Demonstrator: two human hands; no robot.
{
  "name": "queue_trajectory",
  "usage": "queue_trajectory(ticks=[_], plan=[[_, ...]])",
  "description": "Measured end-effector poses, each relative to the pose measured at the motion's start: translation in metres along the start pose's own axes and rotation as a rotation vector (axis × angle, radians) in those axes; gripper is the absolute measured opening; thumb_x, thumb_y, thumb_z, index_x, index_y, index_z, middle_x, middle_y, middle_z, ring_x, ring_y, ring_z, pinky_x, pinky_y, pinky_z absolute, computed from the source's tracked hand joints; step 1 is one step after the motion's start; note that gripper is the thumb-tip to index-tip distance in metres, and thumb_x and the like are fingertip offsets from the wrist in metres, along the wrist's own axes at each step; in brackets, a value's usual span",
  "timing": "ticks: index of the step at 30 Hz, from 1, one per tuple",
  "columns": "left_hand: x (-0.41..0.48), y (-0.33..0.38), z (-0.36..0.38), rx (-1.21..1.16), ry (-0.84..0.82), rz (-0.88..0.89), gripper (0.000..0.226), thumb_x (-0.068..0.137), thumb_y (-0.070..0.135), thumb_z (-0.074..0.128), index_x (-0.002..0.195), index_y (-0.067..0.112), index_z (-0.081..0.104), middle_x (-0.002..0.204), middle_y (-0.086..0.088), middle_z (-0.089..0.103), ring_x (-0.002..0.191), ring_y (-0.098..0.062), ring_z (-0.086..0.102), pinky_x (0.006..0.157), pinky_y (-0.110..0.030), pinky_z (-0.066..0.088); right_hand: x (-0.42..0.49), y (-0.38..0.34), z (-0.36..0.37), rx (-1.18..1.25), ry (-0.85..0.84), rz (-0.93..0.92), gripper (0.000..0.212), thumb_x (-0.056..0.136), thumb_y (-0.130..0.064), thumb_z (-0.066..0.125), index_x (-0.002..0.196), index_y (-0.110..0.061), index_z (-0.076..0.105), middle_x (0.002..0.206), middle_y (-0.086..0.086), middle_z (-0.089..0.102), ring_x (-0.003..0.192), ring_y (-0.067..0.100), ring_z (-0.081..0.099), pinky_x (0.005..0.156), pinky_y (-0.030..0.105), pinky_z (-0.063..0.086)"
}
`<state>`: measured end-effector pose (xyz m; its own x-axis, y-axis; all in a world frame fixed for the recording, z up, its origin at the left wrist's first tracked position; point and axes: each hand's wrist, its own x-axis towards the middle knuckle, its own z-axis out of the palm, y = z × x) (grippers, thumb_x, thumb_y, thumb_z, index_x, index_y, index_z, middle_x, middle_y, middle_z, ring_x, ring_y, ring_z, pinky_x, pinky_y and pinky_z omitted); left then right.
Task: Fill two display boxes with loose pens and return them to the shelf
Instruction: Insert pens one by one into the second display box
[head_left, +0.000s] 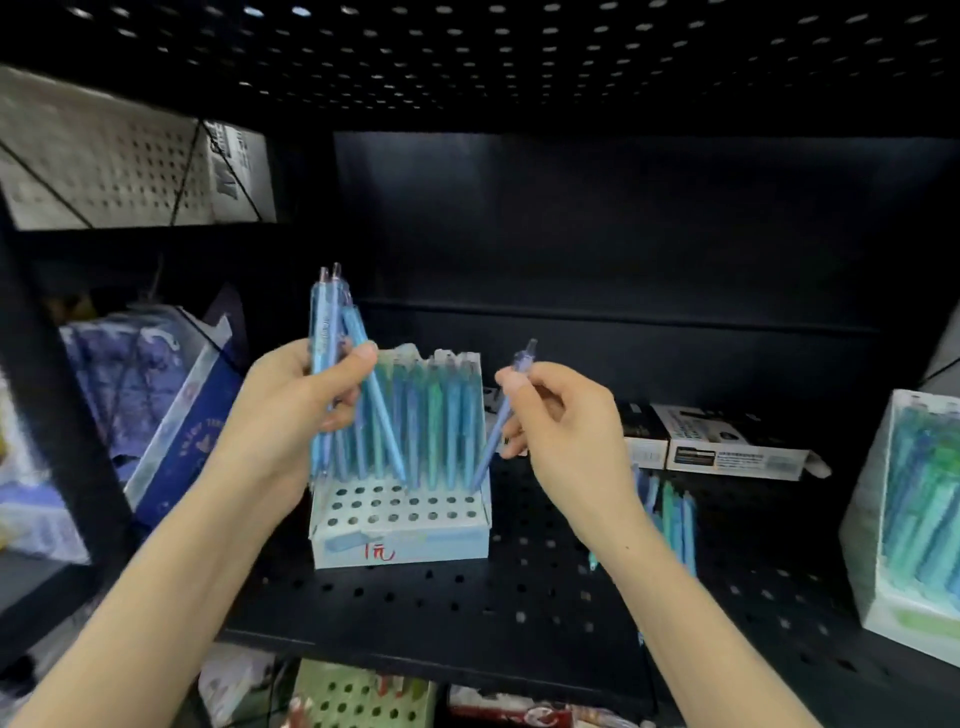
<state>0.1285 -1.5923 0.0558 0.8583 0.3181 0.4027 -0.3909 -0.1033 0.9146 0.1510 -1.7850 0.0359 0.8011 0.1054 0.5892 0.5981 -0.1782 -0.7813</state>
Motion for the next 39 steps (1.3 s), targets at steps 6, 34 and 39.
queue_trajectory(ticks=[6,34,39], plan=[[0.005,-0.021,-0.032,-0.054,0.050,-0.059,0.014,0.086,0.016,0.062,0.090,0.008,0.051,0.060,0.001,0.036,0.045,-0.008,0.028,0.038,-0.012,0.027,0.011,-0.002,0.044,-0.064,-0.050,-0.077,0.021,0.093,-0.015,0.052,0.113,-0.021,0.049,0.080,0.000,0.058,0.073,0.017,0.060,0.066,0.038,0.054],[0.007,-0.057,-0.029,-0.238,-0.181,-0.334,0.019,0.083,0.019,0.065,0.077,0.010,0.051,0.061,0.001,0.037,0.043,-0.008,0.025,0.041,-0.011,0.029,0.054,-0.005,0.065,-0.830,-0.231,-0.094,0.008,0.086,-0.033,0.061,0.090,-0.029,0.067,0.140,-0.003,0.042,0.129,0.021,0.031,0.101,0.037,0.019],[0.006,-0.056,-0.029,-0.227,-0.182,-0.334,0.022,0.081,0.022,0.067,0.075,0.010,0.049,0.061,0.000,0.039,0.041,-0.007,0.027,0.049,-0.016,0.028,0.054,-0.006,0.062,-0.875,-0.244,-0.042,0.012,0.086,-0.035,0.060,0.097,-0.032,0.066,0.144,-0.001,0.038,0.132,0.022,0.029,0.103,0.038,0.017]])
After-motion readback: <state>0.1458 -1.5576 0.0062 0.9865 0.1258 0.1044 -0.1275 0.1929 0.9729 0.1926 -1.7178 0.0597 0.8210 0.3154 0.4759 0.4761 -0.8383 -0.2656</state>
